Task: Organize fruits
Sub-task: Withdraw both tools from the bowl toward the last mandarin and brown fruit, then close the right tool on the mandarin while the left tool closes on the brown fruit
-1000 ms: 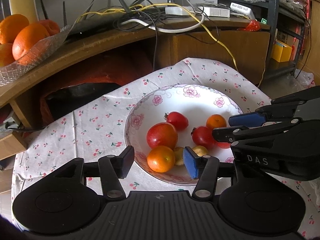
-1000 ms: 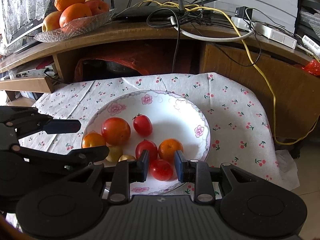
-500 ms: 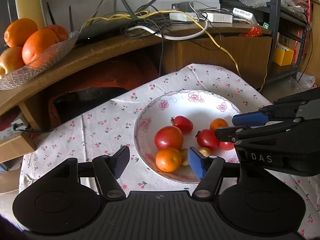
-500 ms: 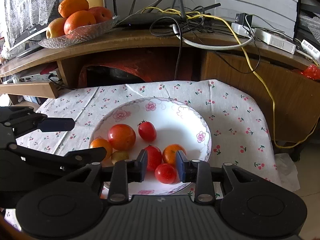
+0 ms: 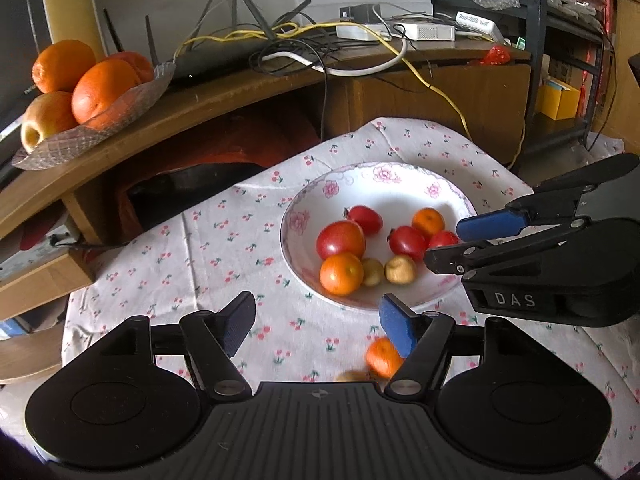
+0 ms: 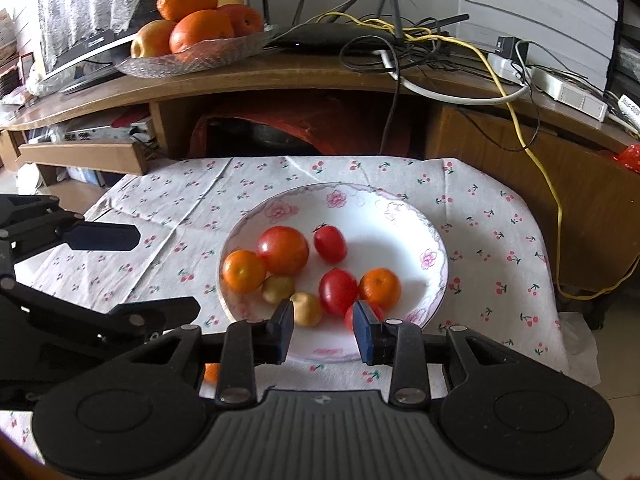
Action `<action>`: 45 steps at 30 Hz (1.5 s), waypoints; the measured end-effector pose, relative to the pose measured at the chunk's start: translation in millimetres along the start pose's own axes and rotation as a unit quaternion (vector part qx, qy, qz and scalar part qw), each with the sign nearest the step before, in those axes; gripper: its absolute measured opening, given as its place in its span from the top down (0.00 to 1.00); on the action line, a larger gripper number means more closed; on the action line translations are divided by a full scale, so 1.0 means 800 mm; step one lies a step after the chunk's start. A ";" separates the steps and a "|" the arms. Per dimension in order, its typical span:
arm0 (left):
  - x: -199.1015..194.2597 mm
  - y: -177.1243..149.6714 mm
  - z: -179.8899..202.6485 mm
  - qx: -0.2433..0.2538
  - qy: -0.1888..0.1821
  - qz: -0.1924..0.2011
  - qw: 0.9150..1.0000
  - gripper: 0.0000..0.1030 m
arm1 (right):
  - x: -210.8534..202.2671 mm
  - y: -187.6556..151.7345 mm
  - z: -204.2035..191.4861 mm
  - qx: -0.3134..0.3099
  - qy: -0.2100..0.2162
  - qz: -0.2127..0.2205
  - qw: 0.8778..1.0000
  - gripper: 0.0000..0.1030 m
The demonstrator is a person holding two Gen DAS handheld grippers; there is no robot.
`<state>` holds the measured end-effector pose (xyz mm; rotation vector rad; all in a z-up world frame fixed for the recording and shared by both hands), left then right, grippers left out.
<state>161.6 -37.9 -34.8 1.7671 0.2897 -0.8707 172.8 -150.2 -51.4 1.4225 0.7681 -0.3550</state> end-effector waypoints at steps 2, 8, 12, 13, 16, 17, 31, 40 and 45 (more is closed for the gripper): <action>-0.006 -0.004 0.000 -0.002 -0.001 -0.002 1.000 0.27 | -0.005 -0.003 -0.006 -0.004 0.003 0.000 1.000 0.68; -0.025 -0.017 0.002 -0.004 -0.001 -0.006 1.000 0.27 | -0.021 -0.016 -0.025 -0.013 0.012 -0.004 1.000 0.68; -0.034 -0.027 0.001 -0.004 -0.001 -0.013 1.000 0.26 | -0.027 -0.024 -0.034 -0.008 0.018 -0.008 1.000 0.68; -0.036 -0.030 0.001 -0.004 -0.001 -0.015 1.000 0.26 | -0.027 -0.027 -0.036 -0.007 0.020 -0.011 1.000 0.68; -0.042 -0.038 0.001 -0.001 -0.002 -0.021 1.000 0.26 | -0.028 -0.034 -0.044 -0.008 0.025 -0.015 1.000 0.68; -0.043 -0.041 0.001 0.000 -0.002 -0.022 1.000 0.26 | -0.028 -0.035 -0.045 -0.010 0.027 -0.017 0.999 0.68; -0.035 -0.075 0.013 0.032 -0.024 -0.049 0.998 0.24 | 0.006 -0.043 -0.059 -0.007 0.054 -0.044 0.998 0.68; -0.031 -0.080 0.018 0.040 -0.039 -0.055 0.997 0.24 | 0.039 -0.046 -0.072 -0.010 0.070 -0.062 0.996 0.68; -0.028 -0.079 0.018 0.041 -0.043 -0.052 0.997 0.24 | 0.044 -0.046 -0.069 -0.004 0.076 -0.070 0.995 0.69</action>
Point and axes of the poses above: each gripper's, at about its wrist camera, not at the fingertips, and x roughly the way its jaws point, z to its right, y to its top, the point moved 7 cm from there along x, roughly the way its jaws point, and after that the axes turned 2 degrees about z, right-handed, at the moved point
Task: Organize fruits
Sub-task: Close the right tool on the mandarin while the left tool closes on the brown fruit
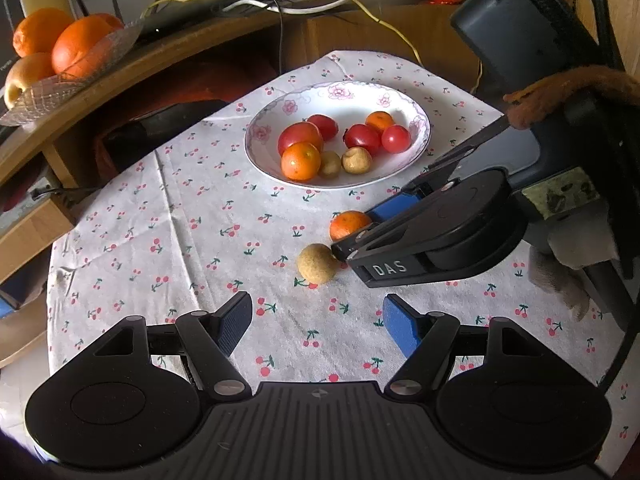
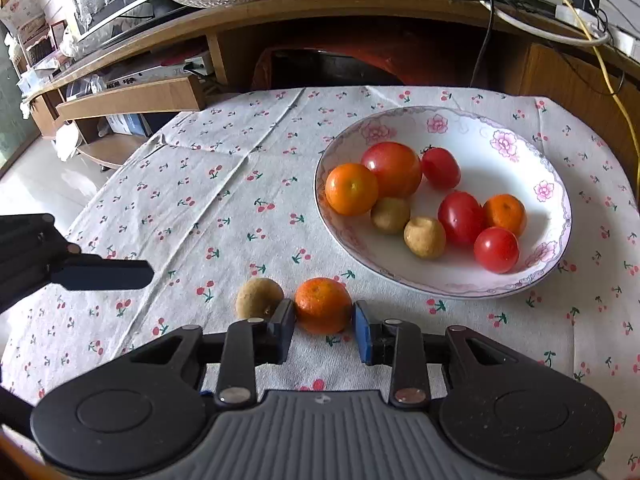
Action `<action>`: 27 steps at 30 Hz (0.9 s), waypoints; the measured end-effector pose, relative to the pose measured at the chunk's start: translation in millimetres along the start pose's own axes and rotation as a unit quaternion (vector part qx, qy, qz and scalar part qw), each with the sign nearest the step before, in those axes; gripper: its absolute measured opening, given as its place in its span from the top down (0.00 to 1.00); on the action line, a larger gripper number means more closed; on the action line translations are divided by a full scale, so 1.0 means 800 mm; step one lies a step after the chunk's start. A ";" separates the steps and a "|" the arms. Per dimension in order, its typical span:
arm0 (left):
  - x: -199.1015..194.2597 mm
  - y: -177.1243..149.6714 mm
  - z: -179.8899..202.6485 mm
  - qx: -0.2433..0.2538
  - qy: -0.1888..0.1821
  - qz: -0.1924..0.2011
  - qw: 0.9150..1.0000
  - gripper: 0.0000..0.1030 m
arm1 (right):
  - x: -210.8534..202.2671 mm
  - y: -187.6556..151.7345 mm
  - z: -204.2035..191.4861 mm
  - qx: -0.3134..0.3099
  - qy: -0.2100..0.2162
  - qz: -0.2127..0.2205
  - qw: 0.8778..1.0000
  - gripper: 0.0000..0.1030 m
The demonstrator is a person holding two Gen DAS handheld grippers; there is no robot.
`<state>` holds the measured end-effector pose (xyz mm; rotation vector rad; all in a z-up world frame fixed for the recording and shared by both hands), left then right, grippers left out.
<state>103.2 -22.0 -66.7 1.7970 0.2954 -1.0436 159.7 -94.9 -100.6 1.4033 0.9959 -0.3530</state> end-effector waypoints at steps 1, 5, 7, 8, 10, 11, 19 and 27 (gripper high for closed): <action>0.001 0.001 -0.001 -0.001 0.000 0.002 1.000 0.24 | -0.002 -0.001 0.002 0.000 0.000 0.000 1.000 0.69; 0.011 0.004 -0.007 -0.006 0.000 0.005 1.000 0.24 | -0.018 -0.007 0.016 0.006 -0.006 0.000 1.000 0.70; 0.017 0.005 -0.010 -0.017 -0.003 0.008 1.000 0.25 | -0.027 -0.010 0.026 0.013 -0.012 0.003 1.000 0.70; 0.019 0.007 -0.012 -0.024 -0.005 0.010 1.000 0.26 | -0.033 -0.013 0.033 0.019 -0.015 0.004 1.000 0.70; 0.026 0.011 -0.013 -0.038 -0.012 0.013 0.999 0.28 | -0.040 -0.019 0.042 0.027 -0.017 0.002 0.999 0.70; 0.031 0.013 -0.013 -0.044 -0.015 0.014 0.999 0.30 | -0.042 -0.023 0.046 0.029 -0.018 0.000 0.999 0.70; 0.062 0.016 -0.004 -0.062 -0.019 -0.005 0.998 0.53 | -0.047 -0.033 0.058 0.032 -0.020 -0.007 0.999 0.70; 0.065 0.019 -0.008 -0.074 -0.013 -0.001 0.997 0.63 | -0.043 -0.035 0.054 0.021 -0.025 -0.010 0.999 0.70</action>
Point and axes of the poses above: each gripper's, at about its wrist camera, not at the fingertips, and x roughly the way its jaws point, z to its right, y to its top, the point moved 7 cm from there along x, roughly the way its jaws point, and after that the axes turned 2 degrees about z, right-handed, at the moved point
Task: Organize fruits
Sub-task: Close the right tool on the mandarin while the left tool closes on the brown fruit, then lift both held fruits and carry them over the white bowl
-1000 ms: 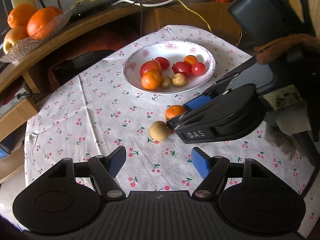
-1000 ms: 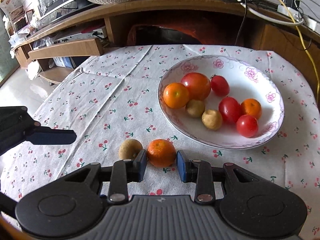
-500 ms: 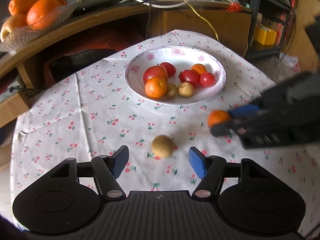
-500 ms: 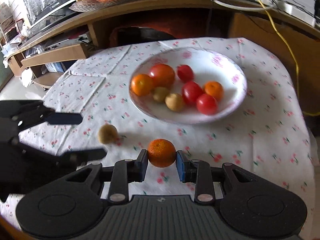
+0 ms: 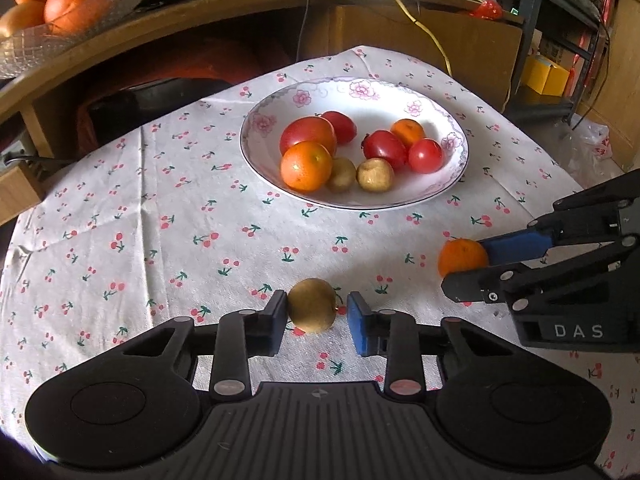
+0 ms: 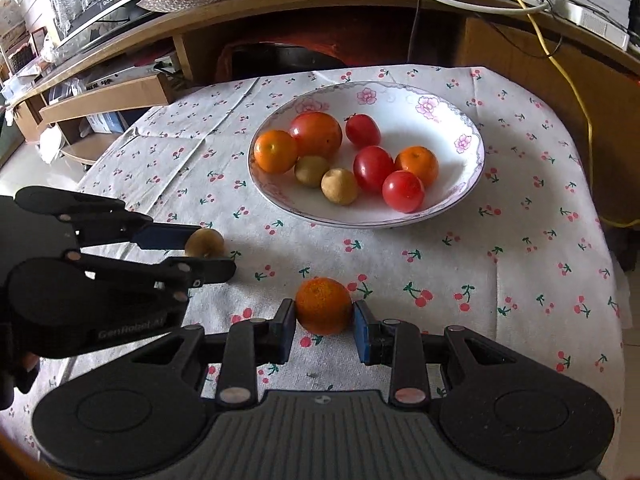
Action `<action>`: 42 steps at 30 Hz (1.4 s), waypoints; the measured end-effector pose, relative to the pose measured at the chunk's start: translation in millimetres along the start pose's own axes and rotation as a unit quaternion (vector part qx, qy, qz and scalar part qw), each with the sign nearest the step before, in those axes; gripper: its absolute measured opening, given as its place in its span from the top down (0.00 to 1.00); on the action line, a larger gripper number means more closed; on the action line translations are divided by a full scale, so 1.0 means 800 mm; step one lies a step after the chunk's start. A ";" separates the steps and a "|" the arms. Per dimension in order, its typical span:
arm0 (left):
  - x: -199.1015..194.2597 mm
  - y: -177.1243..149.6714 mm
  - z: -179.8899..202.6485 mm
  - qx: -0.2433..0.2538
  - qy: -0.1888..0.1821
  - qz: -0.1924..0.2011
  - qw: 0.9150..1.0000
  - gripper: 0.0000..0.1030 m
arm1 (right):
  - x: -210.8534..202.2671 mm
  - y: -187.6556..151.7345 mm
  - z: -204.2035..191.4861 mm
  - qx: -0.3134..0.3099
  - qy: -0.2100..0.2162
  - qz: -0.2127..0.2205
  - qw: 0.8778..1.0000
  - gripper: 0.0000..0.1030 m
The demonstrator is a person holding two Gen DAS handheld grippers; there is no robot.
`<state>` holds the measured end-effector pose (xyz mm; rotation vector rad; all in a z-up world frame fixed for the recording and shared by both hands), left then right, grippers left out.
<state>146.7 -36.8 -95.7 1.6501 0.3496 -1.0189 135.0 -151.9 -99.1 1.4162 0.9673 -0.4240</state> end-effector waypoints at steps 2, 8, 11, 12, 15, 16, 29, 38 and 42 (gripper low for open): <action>-0.002 -0.001 0.001 0.006 0.004 -0.001 1.000 0.66 | 0.001 0.001 -0.002 -0.003 0.000 0.001 1.000 0.70; -0.011 -0.009 0.010 0.020 0.001 -0.008 1.000 0.66 | -0.004 0.003 -0.017 -0.026 -0.001 0.004 1.000 0.70; -0.023 -0.017 0.015 0.027 0.000 -0.013 1.000 0.66 | -0.010 -0.002 -0.023 -0.033 -0.003 0.003 0.999 0.70; -0.028 -0.021 0.017 0.029 0.000 -0.014 0.999 0.66 | -0.012 -0.004 -0.025 -0.036 -0.004 0.003 0.999 0.70; -0.038 -0.028 0.020 0.032 0.001 -0.018 0.999 0.66 | -0.021 -0.012 -0.031 -0.040 -0.005 0.002 0.999 0.70; -0.041 -0.030 0.021 0.032 0.002 -0.019 0.999 0.66 | -0.024 -0.014 -0.033 -0.042 -0.006 0.001 0.999 0.70; -0.058 -0.056 0.040 0.038 -0.002 -0.037 0.999 0.66 | -0.035 -0.052 -0.056 -0.056 -0.012 -0.017 0.998 0.70; -0.050 -0.057 0.039 0.043 0.001 -0.040 0.998 0.64 | -0.028 -0.048 -0.055 -0.061 -0.009 -0.018 0.998 0.69; -0.052 -0.058 0.038 0.040 0.000 -0.039 0.998 0.62 | -0.026 -0.046 -0.056 -0.064 -0.008 -0.017 0.998 0.69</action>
Point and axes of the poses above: each gripper's, at about its wrist camera, not at the fingertips, and x roughly the way its jaws point, z to its right, y to its top, the point moved 7 cm from there along x, roughly the way its jaws point, and after that the axes turned 2 degrees about z, right-handed, at the moved point
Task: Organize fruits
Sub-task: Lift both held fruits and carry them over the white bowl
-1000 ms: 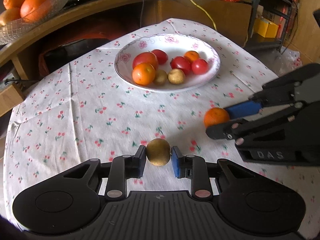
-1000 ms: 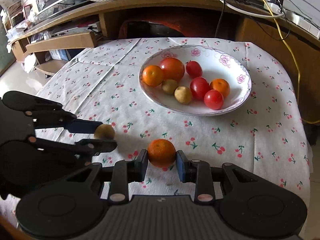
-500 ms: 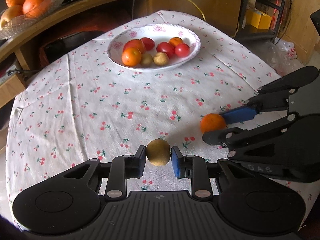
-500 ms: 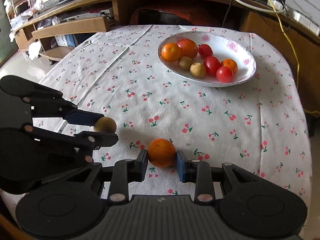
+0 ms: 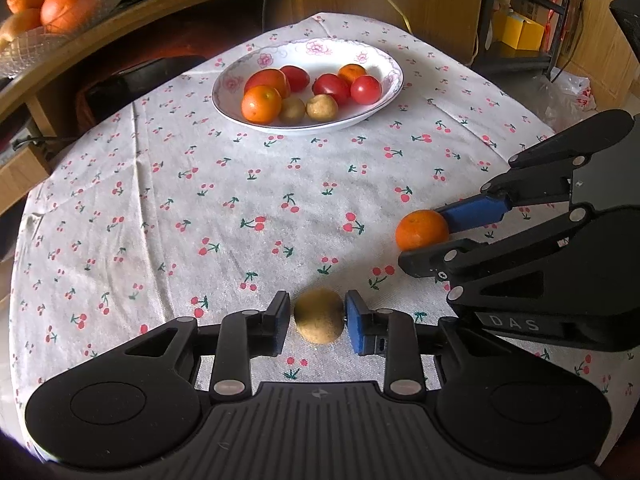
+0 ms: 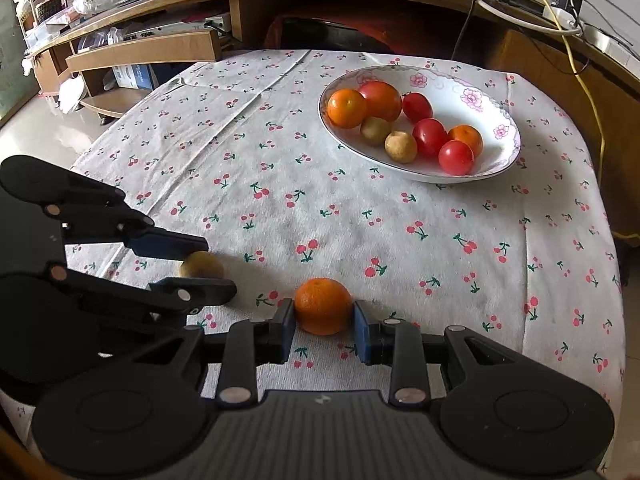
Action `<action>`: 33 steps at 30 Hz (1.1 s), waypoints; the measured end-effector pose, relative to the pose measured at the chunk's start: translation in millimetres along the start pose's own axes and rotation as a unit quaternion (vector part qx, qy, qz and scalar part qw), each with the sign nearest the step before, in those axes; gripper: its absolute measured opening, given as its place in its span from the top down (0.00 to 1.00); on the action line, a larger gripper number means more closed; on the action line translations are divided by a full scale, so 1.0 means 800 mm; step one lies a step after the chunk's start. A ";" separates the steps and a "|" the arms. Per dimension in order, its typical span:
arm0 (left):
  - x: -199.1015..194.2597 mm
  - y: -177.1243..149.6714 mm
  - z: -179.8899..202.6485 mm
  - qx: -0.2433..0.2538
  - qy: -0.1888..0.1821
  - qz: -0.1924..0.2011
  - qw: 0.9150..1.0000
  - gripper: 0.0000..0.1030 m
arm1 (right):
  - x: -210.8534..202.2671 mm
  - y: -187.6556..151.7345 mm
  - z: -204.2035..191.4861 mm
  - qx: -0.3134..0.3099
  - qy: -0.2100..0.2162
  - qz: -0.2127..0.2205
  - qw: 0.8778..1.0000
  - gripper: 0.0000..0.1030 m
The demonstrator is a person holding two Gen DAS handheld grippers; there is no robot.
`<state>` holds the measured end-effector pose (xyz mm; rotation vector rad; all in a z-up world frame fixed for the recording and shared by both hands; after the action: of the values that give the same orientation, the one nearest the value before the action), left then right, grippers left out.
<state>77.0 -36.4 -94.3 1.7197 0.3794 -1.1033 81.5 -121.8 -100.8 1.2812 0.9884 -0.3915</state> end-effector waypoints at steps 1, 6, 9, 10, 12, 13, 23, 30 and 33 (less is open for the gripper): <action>-0.001 -0.001 0.000 0.000 -0.001 0.000 1.000 0.62 | 0.000 0.000 0.000 -0.001 0.000 0.000 1.000 0.69; -0.006 -0.007 -0.001 0.000 -0.012 0.004 1.000 0.59 | 0.000 0.000 0.000 -0.004 0.000 0.000 1.000 0.69; -0.007 -0.009 -0.004 -0.004 -0.015 0.007 1.000 0.58 | 0.000 0.000 -0.001 -0.005 0.000 0.000 1.000 0.69; -0.007 -0.009 -0.003 -0.005 -0.015 0.006 1.000 0.58 | 0.000 0.000 0.000 -0.005 0.000 -0.001 1.000 0.69; -0.007 -0.008 -0.002 -0.003 -0.012 0.007 1.000 0.58 | 0.000 0.000 0.000 -0.004 0.001 -0.001 1.000 0.69; -0.007 -0.007 -0.001 -0.001 -0.012 0.007 1.000 0.58 | 0.000 0.000 0.000 -0.005 0.001 0.000 1.000 0.69; -0.005 -0.002 0.002 -0.005 -0.016 0.004 1.000 0.65 | 0.000 0.002 -0.001 -0.009 -0.002 0.000 1.000 0.70; -0.003 0.009 0.001 -0.008 -0.016 0.007 1.000 0.66 | -0.001 0.006 0.005 0.000 -0.008 0.005 1.000 0.70; -0.002 0.016 0.001 -0.008 -0.012 0.009 1.000 0.66 | -0.001 0.011 0.010 0.006 -0.013 0.008 1.000 0.70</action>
<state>84.8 -42.5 -85.5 1.6917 0.3553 -1.1041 90.3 -127.1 -94.9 1.2909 0.9536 -0.4007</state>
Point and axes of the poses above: each gripper's, at about its wrist camera, not at the fingertips, and x roughly the way its jaws point, z to its right, y to its top, the point moved 7 cm from there along x, roughly the way its jaws point, and after that the axes turned 2 degrees about z, right-handed, at the moved point
